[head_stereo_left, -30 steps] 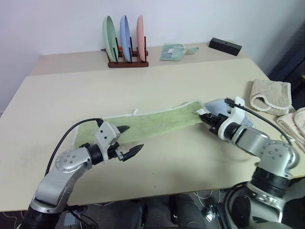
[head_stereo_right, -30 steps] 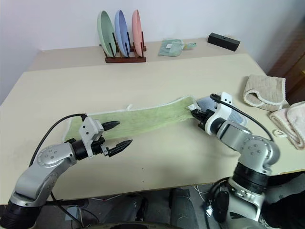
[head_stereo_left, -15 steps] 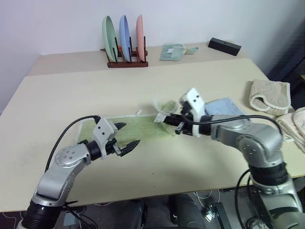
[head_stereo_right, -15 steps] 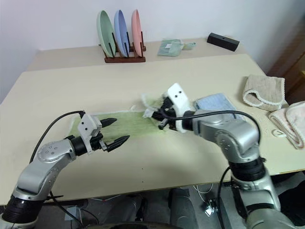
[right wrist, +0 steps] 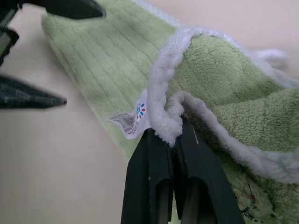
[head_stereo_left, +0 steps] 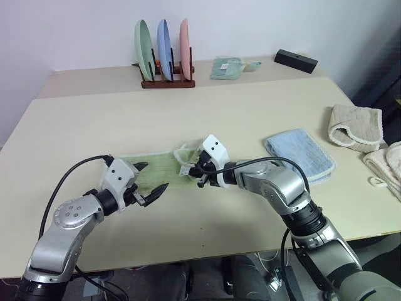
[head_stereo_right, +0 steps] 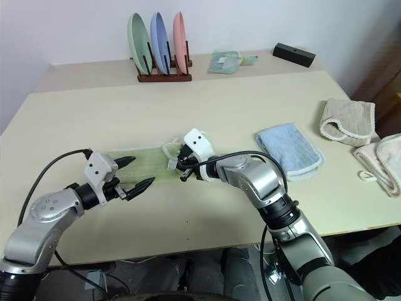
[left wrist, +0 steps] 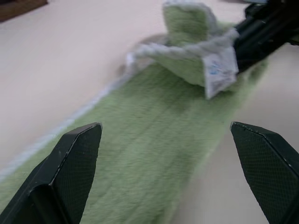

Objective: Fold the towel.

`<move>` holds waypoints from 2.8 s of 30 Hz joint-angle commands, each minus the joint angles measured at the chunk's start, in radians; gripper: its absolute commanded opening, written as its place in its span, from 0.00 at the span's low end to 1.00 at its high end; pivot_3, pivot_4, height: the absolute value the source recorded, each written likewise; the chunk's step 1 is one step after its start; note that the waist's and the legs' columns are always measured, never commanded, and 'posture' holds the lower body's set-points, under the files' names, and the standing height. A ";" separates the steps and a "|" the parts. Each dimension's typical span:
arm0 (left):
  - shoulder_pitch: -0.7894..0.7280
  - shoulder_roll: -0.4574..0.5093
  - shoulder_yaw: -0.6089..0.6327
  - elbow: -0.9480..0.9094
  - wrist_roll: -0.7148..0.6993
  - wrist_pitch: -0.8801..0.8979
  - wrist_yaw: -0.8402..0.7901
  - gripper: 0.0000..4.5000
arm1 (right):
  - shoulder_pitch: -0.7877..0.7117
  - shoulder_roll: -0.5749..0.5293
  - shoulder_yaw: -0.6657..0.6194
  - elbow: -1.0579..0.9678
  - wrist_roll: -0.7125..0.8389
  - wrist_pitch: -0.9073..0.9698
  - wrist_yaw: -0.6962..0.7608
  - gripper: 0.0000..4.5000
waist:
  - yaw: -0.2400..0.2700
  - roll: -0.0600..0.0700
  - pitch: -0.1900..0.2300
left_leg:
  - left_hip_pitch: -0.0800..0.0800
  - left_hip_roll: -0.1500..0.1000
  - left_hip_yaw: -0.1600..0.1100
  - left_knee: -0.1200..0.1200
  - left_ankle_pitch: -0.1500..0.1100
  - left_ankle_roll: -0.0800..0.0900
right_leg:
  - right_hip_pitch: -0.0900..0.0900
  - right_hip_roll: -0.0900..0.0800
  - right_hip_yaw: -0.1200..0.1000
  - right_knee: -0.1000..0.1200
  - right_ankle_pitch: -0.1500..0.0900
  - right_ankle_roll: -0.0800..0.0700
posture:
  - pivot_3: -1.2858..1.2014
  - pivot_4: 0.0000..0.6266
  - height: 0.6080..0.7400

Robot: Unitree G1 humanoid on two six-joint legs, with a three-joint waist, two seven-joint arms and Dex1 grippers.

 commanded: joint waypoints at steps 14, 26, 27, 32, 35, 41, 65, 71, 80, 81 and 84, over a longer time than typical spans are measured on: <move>0.034 0.022 0.126 0.018 -0.002 -0.024 0.001 1.00 | 0.026 -0.157 -0.242 -0.164 0.028 -0.136 0.160 0.45 | 0.001 0.000 0.000 | 0.000 0.000 0.000 0.000 0.000 0.000 | 0.000 0.000 0.000 -0.001 0.000 0.000 | 0.52 0.24 1.00; 0.051 0.011 0.129 -0.006 0.003 -0.012 0.024 1.00 | -0.037 0.009 -0.054 0.231 -0.258 -0.475 0.147 0.02 | -0.007 0.000 0.000 | 0.001 0.001 0.000 -0.001 0.000 0.000 | 0.000 0.000 0.000 0.000 0.000 0.000 | 0.52 0.24 1.00; 0.054 0.010 0.131 -0.010 0.002 -0.012 0.027 1.00 | -0.040 0.036 -0.055 0.252 -0.258 -0.479 0.145 0.02 | -0.008 0.000 0.000 | 0.001 0.001 0.000 -0.001 0.000 -0.001 | 0.000 0.001 0.000 0.000 0.000 0.000 | 0.52 0.24 1.00; 0.076 -0.003 0.125 -0.037 0.003 -0.008 0.043 1.00 | -0.029 0.098 -0.017 0.424 -0.352 -0.552 0.118 0.02 | 0.000 0.000 0.000 | 0.001 0.001 0.000 0.000 0.000 -0.001 | 0.001 0.001 0.000 -0.001 0.000 -0.001 | 0.52 0.24 1.00; 0.087 -0.013 0.120 -0.048 0.003 -0.006 0.054 1.00 | -0.014 0.114 -0.004 0.495 -0.383 -0.586 0.119 0.02 | -0.001 0.000 0.000 | 0.001 0.001 0.000 0.000 0.000 -0.001 | 0.001 0.001 0.000 0.000 0.000 -0.001 | 0.52 0.24 1.00; 0.121 -0.024 0.126 -0.069 0.003 -0.002 0.067 1.00 | 0.011 0.116 -0.047 0.429 -0.376 -0.647 0.133 0.02 | -0.004 0.000 -0.001 | 0.004 0.001 0.000 -0.001 0.000 -0.001 | 0.003 0.001 0.000 0.000 0.000 -0.001 | 0.52 0.24 1.00; 0.245 -0.460 0.490 -0.114 -0.690 0.334 0.713 1.00 | -0.020 -0.031 -0.077 0.053 -0.292 -0.696 0.379 0.99 | 0.005 -0.003 0.000 | 0.005 0.002 -0.001 0.000 -0.001 -0.002 | 0.006 0.002 -0.001 -0.001 0.000 -0.001 | 0.52 0.24 1.00; 0.081 -0.447 0.464 0.012 -0.778 0.371 0.865 1.00 | 0.000 -0.017 -0.079 0.034 -0.307 -0.701 0.356 0.99 | 0.003 -0.002 -0.001 | 0.005 0.002 -0.001 0.000 0.000 -0.003 | 0.005 0.002 -0.001 0.000 0.000 -0.001 | 0.52 0.24 1.00; 0.016 -0.430 0.459 0.065 -0.801 0.337 0.886 0.16 | 0.074 -0.052 -0.085 -0.051 -0.314 -0.656 0.327 1.00 | 0.004 -0.003 -0.001 | 0.005 0.002 -0.001 0.000 0.000 -0.003 | 0.006 0.002 -0.001 0.000 0.000 -0.001 | 0.52 0.24 1.00; 0.010 -0.422 0.459 0.060 -0.797 0.328 0.879 0.03 | 0.086 -0.061 -0.088 -0.065 -0.310 -0.643 0.327 1.00 | 0.003 -0.003 -0.001 | 0.005 0.002 -0.001 0.000 0.000 -0.003 | 0.006 0.002 -0.001 0.000 0.000 -0.001 | 0.52 0.24 1.00; -0.008 -0.391 0.485 0.046 -0.781 0.288 0.861 0.01 | 0.118 -0.089 -0.103 -0.102 -0.288 -0.606 0.339 1.00 | 0.003 -0.003 -0.001 | 0.005 0.002 -0.001 0.000 0.000 -0.004 | 0.005 0.002 -0.001 0.000 0.000 -0.001 | 0.52 0.24 1.00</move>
